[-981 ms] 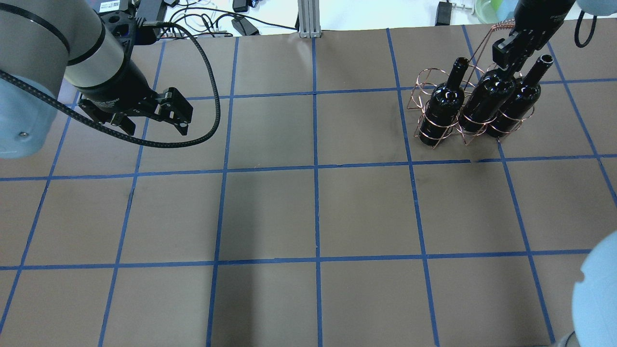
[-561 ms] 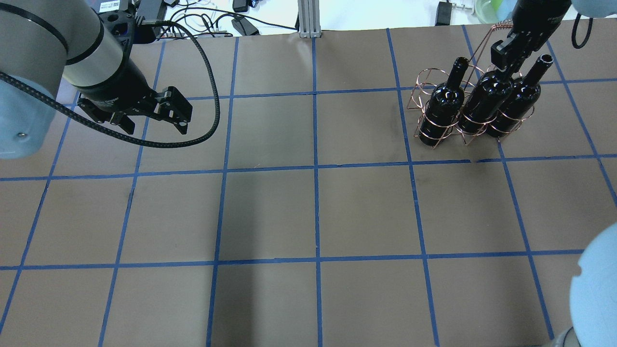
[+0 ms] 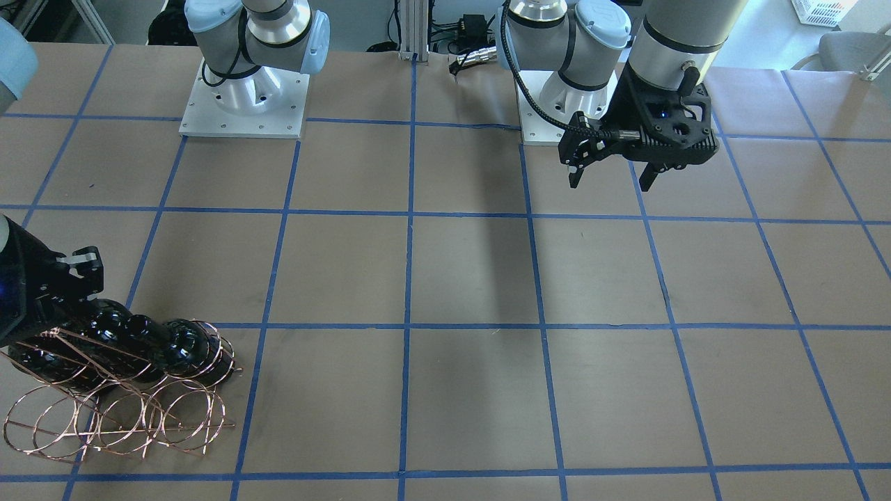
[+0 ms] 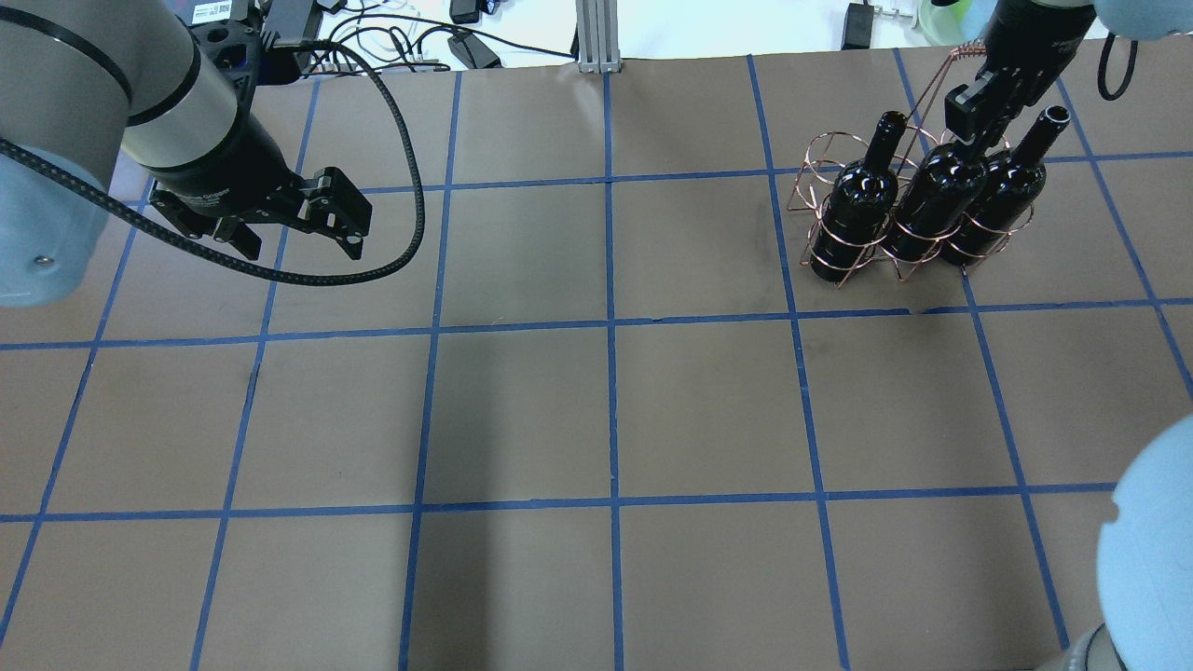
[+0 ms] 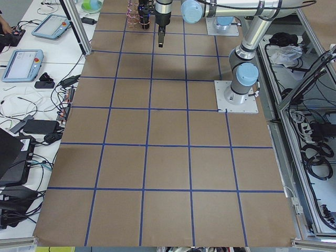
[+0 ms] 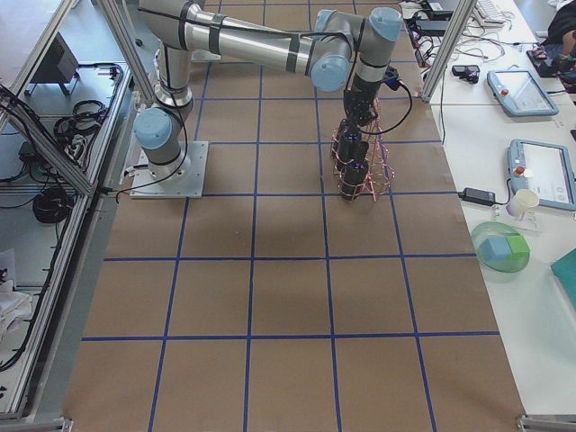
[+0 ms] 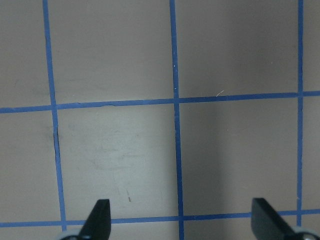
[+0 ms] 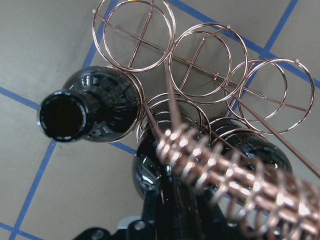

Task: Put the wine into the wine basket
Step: 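Lower the bottle into the empty rack slot with the right gripper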

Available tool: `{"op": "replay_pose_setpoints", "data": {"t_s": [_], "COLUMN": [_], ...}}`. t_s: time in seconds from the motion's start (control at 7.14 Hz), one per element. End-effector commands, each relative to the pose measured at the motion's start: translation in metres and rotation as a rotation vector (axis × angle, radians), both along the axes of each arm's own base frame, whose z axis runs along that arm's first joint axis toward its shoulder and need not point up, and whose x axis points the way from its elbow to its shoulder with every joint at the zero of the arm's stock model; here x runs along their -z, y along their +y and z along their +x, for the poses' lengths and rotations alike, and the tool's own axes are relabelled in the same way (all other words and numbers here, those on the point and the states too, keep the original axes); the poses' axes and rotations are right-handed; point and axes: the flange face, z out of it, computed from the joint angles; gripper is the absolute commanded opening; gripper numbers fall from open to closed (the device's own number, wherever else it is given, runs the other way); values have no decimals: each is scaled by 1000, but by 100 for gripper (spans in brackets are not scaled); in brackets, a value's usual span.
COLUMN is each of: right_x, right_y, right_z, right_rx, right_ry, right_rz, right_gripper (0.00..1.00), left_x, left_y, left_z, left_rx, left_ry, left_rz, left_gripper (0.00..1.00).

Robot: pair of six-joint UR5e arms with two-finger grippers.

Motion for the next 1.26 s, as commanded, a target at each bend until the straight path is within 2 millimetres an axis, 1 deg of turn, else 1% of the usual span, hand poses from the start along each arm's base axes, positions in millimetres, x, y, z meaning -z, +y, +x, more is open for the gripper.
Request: {"op": "replay_pose_setpoints", "data": {"t_s": [0.0,0.14,0.28,0.42,0.56,0.84,0.98,1.12], "right_x": [14,15,18,19,18,8,-1,-22], "right_y": [2,3,2,3,3,7,11,22], "right_z": [1,1,0,1,0,0,1,3], "right_rx": [2,2,2,0,3,14,14,15], "right_ry": [-3,-2,-2,-2,-2,6,12,18], "right_rz": [8,10,11,11,11,-3,-15,-37], "right_gripper": [0,0,12,29,42,68,76,100], "left_x": [2,-2,0,0,0,0,0,2], "left_y": [-1,1,0,0,-1,-1,0,-1], "left_z": [0,0,0,0,1,1,1,1], "left_rx": [1,2,2,1,1,1,1,-1], "left_ry": [0,-2,0,0,0,0,-2,0], "left_rz": [6,-3,0,0,0,0,3,6], "left_gripper": [100,100,100,100,100,100,100,100]}}
